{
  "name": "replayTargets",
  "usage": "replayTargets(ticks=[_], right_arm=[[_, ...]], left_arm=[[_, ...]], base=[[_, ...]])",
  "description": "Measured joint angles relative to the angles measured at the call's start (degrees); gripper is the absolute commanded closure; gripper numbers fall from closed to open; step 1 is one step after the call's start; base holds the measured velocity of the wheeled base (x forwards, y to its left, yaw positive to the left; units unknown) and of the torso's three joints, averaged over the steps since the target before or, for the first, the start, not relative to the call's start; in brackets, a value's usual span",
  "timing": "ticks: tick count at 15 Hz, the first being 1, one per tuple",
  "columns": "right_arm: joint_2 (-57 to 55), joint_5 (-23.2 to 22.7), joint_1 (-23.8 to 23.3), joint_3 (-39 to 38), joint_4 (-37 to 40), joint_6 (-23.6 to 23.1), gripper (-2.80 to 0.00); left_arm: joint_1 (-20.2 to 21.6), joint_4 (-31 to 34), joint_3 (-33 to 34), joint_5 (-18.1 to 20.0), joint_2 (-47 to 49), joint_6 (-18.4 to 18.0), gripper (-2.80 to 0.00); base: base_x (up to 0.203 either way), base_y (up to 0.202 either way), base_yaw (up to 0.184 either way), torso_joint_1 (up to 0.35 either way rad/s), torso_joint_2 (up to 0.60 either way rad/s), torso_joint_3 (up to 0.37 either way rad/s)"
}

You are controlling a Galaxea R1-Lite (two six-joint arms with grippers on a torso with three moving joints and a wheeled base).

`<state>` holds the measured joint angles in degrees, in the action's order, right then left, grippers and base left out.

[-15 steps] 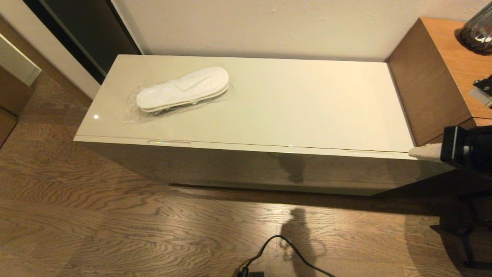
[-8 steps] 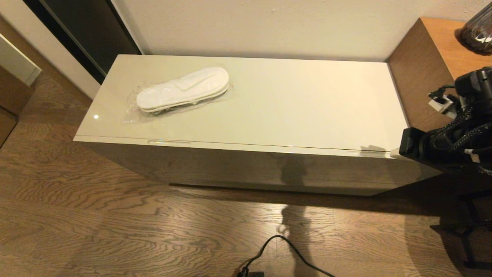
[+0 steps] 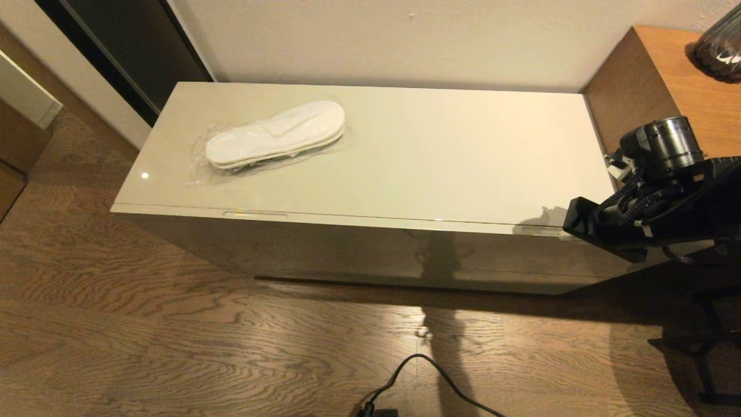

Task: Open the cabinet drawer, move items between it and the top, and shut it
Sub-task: Open the drawer

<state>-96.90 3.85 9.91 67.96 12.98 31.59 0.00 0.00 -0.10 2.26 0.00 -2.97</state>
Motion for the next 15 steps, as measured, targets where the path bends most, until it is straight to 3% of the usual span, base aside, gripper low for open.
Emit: replayTargets(ticks=[7, 15], right_arm=[[-3.1, 0.2, 0.0, 3.4, -1.5, 1.4, 0.0], [-0.5, 1.3, -0.2, -0.7, -4.2, -11.4, 0.0]], left_arm=[[0.0, 0.0, 0.0, 0.0, 0.0, 0.0, 0.0], [0.0, 0.0, 0.0, 0.0, 0.0, 0.0, 0.0]], base=[[0.0, 0.0, 0.0, 0.0, 0.0, 0.0], [0.0, 0.0, 0.0, 0.0, 0.0, 0.0]])
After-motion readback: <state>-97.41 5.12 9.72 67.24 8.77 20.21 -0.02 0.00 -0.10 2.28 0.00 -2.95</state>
